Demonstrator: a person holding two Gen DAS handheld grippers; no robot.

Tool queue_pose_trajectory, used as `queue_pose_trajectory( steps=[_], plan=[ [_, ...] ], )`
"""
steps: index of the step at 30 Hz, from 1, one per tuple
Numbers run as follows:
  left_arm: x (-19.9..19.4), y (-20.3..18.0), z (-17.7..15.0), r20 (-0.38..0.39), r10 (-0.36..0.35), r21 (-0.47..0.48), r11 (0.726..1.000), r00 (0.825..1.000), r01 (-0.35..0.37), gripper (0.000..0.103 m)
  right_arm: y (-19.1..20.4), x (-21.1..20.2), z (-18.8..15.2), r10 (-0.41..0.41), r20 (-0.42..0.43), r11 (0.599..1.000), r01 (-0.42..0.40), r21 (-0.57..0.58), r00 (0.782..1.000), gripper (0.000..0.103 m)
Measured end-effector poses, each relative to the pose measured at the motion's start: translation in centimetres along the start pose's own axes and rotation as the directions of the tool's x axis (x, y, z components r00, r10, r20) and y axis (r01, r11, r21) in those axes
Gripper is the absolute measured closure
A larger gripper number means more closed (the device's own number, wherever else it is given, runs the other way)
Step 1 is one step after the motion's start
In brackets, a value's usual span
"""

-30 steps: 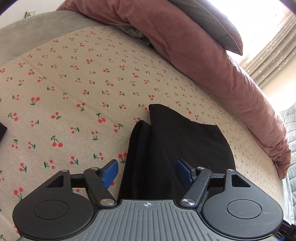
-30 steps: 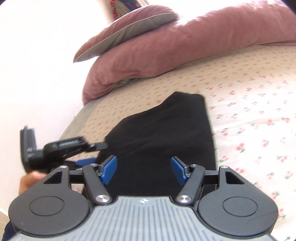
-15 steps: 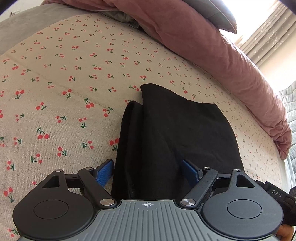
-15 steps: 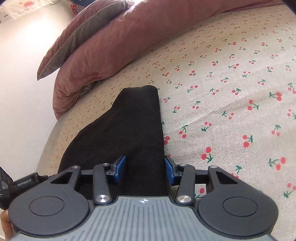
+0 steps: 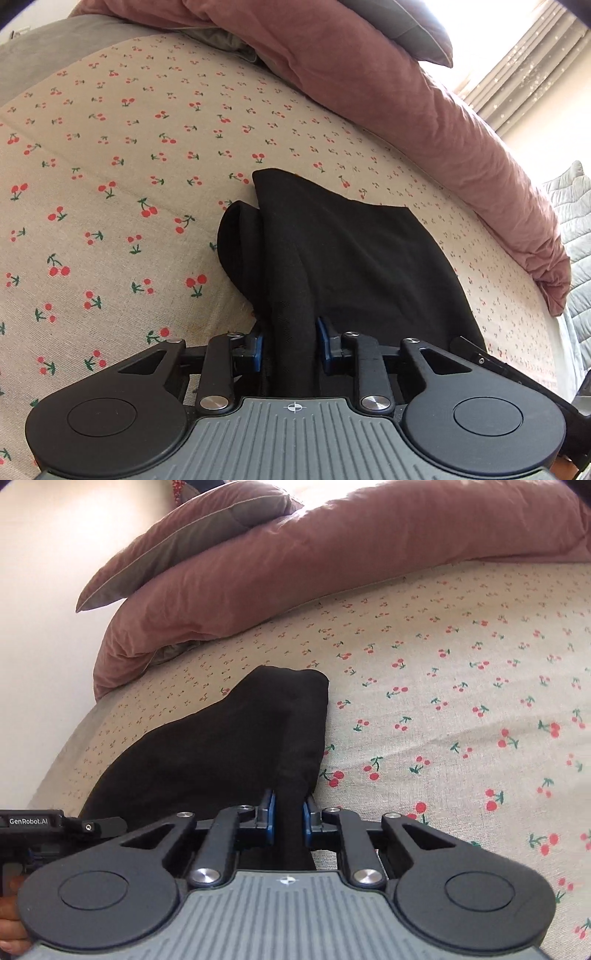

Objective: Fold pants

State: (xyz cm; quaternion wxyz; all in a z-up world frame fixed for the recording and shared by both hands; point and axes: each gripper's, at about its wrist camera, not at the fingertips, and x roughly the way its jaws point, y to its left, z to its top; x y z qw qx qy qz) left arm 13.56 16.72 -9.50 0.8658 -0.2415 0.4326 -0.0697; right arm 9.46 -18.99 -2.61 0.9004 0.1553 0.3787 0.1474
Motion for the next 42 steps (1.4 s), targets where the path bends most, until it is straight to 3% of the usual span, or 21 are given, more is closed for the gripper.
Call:
queue_pose_trajectory(
  steps=[3,8,12,15,18,21,26,31,38,40,42],
  plan=[
    [-0.4,-1.4,0.2,0.047,-0.02,0.046,0.999,0.999,0.018,0.086,0.7,-1.9,1.0,0.007,0.058,0.999,-0.004,-0.042,0.998,0.103],
    [1.6,-5.4,1.0,0.073,-0.127,0.086,0.989,0.989,0.12,0.087,0.7,-5.2,2.8,-0.09,0.188,0.981,0.119,-0.151,0.978,0.103],
    [4.4,-10.9,0.8,0.054,-0.19,0.106,0.977,0.98,0.184,0.087,-3.6,-8.1,4.7,-0.14,0.262,0.983,0.166,-0.081,0.955,0.103],
    [6.6,-14.3,0.1,0.023,-0.206,0.148,0.968,0.978,0.201,0.086,-8.7,-8.9,5.7,-0.191,0.247,0.981,0.189,0.034,0.95,0.103],
    [8.7,-15.9,-1.1,0.004,-0.153,0.188,0.971,0.988,0.15,0.084,-13.5,-7.1,5.0,-0.216,0.138,0.969,0.194,0.153,0.967,0.102],
    [9.6,-15.8,-1.5,0.002,-0.112,0.177,0.978,0.994,0.109,0.08,-16.5,-4.7,3.8,-0.198,0.039,0.965,0.188,0.181,0.979,0.098],
    [8.9,-15.1,-1.4,0.01,-0.111,0.158,0.981,0.994,0.108,0.08,-16.6,-4.4,4.4,-0.183,0.049,0.968,0.171,0.184,0.982,0.095],
    [8.4,-15.3,-1.7,0.034,-0.087,0.134,0.988,0.996,0.082,0.08,-15.9,-4.5,3.3,-0.219,0.051,0.964,0.208,0.167,0.974,0.091],
    [7.0,-14.8,-2.1,0.03,-0.059,0.123,0.991,0.998,0.055,0.073,-14.0,-7.1,3.1,-0.299,0.092,0.95,0.288,0.121,0.95,0.079],
    [5.9,-14.7,-2.2,0.056,-0.015,0.101,0.995,0.998,0.009,0.072,-13.4,-8.2,3.0,-0.314,0.106,0.947,0.302,0.112,0.944,0.078],
    [4.1,-15.6,-2.8,0.126,0.053,0.144,0.987,0.991,-0.071,0.072,-12.6,-9.4,2.8,-0.319,0.124,0.946,0.308,0.103,0.94,0.075]
  ],
)
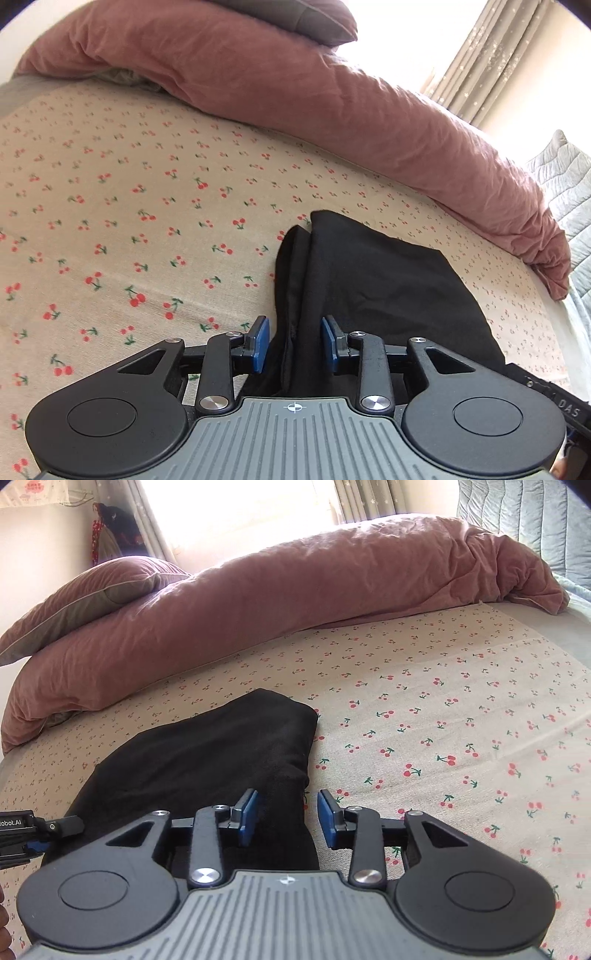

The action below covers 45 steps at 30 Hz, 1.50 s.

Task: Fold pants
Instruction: 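Open both grippers and pull them back from the folded trousers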

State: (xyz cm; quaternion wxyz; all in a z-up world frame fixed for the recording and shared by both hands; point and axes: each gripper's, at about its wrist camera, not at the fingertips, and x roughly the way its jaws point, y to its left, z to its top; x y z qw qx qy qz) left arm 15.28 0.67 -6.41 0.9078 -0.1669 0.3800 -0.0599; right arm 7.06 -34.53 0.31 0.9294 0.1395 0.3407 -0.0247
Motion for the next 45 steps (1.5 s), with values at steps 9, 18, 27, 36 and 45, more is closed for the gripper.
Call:
queue_pose_trajectory(
  steps=[9,18,27,36,45],
  plan=[
    [-7.8,-3.6,-2.4,0.082,0.172,0.132,0.974,0.982,-0.182,0.069,3.6,-8.0,-2.6,0.052,0.108,0.997,-0.044,-0.068,0.993,0.066],
    [-14.9,-3.7,-7.9,0.145,0.103,0.176,0.976,0.984,-0.128,0.068,4.6,-14.9,-8.9,0.045,0.192,0.991,-0.02,-0.13,0.98,0.064],
    [-15.7,-2.5,-11.8,0.153,0.102,0.228,0.964,0.983,-0.135,0.061,4.2,-16.9,-13.4,0.034,0.191,0.989,-0.006,-0.144,0.981,0.063],
    [-13.5,-2.9,-12.5,0.113,0.107,0.256,0.957,0.988,-0.133,0.056,4.1,-15.8,-13.4,0.017,0.161,0.986,0.011,-0.169,0.987,0.055],
    [-13.7,-3.1,-13.4,0.128,0.097,0.319,0.938,0.987,-0.133,0.037,4.0,-16.1,-13.8,0.005,0.167,0.982,0.027,-0.185,0.986,0.046]
  ],
)
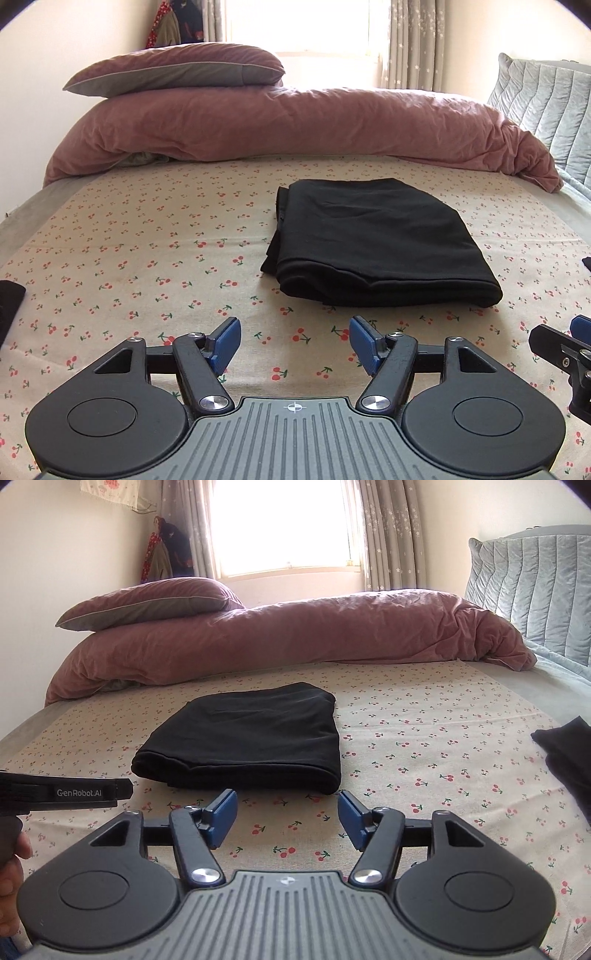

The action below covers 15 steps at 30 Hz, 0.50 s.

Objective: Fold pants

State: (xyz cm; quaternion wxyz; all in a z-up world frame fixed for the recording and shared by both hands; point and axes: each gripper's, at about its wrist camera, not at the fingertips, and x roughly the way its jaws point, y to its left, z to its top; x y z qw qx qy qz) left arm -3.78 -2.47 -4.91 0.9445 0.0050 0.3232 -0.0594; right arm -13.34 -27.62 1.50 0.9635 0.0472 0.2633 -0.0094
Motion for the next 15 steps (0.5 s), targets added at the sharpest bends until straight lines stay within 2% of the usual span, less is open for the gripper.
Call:
queue_pose_trajectory(
  steps=[1,3,5,8,11,15],
  plan=[
    [0.03,0.11,0.02,-0.003,-0.003,-0.002,1.0,1.0,0.003,0.036,0.09,-0.04,-0.02,-0.002,0.003,1.0,0.002,-0.007,1.0,0.044],
    [0.09,0.16,-0.02,-0.008,-0.006,0.001,1.0,1.0,0.006,0.027,0.28,-0.07,-0.01,-0.004,0.005,1.0,0.004,-0.019,1.0,0.041],
    [0.02,0.18,-0.02,-0.011,-0.017,0.006,1.0,1.0,0.017,0.027,0.43,-0.16,-0.05,0.013,0.003,1.0,-0.013,-0.019,1.0,0.04],
    [-0.2,0.22,0.02,-0.011,-0.04,0.005,0.999,0.999,0.04,0.016,0.44,-0.29,-0.04,0.002,0.01,1.0,-0.002,-0.021,1.0,0.023],
    [-0.24,0.26,0.0,-0.018,-0.056,0.007,0.998,0.998,0.056,0.015,0.29,-0.44,0.01,-0.003,0.017,1.0,0.003,-0.017,1.0,0.011],
    [-0.01,0.16,-0.06,-0.023,-0.039,0.021,0.999,0.999,0.039,0.008,0.2,-0.25,-0.11,-0.018,0.007,1.0,0.018,-0.008,1.0,0.008]
  ],
)
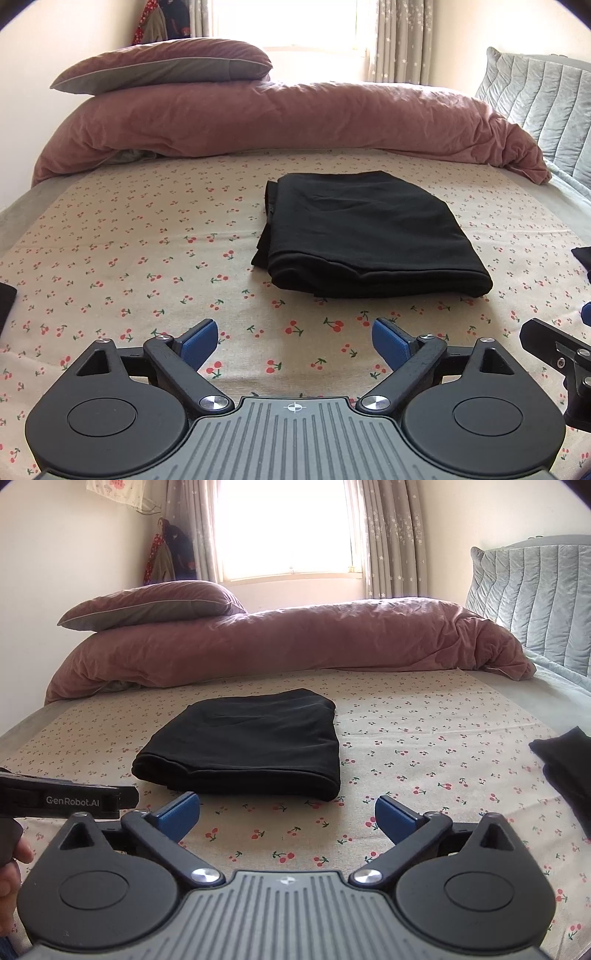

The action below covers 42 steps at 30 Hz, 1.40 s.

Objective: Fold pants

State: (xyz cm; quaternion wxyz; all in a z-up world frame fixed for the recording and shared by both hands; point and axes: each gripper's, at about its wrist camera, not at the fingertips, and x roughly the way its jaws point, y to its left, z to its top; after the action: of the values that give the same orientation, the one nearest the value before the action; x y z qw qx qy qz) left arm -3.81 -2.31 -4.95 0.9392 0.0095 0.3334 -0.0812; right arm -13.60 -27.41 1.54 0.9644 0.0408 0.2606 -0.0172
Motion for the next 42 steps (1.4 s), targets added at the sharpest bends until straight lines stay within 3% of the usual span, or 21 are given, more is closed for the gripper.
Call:
queue_pose_trajectory(
  steps=[9,42],
  plan=[
    [0.0,0.3,0.1,-0.005,0.015,-0.018,1.0,1.0,-0.015,0.001,0.2,0.6,0.0,-0.025,-0.033,1.0,0.024,-0.007,0.999,0.008],
    [0.5,0.7,-0.1,-0.061,0.038,-0.045,0.998,0.997,-0.041,0.001,0.6,1.2,-0.1,-0.047,-0.063,0.998,0.045,-0.032,0.997,0.008]
  ],
)
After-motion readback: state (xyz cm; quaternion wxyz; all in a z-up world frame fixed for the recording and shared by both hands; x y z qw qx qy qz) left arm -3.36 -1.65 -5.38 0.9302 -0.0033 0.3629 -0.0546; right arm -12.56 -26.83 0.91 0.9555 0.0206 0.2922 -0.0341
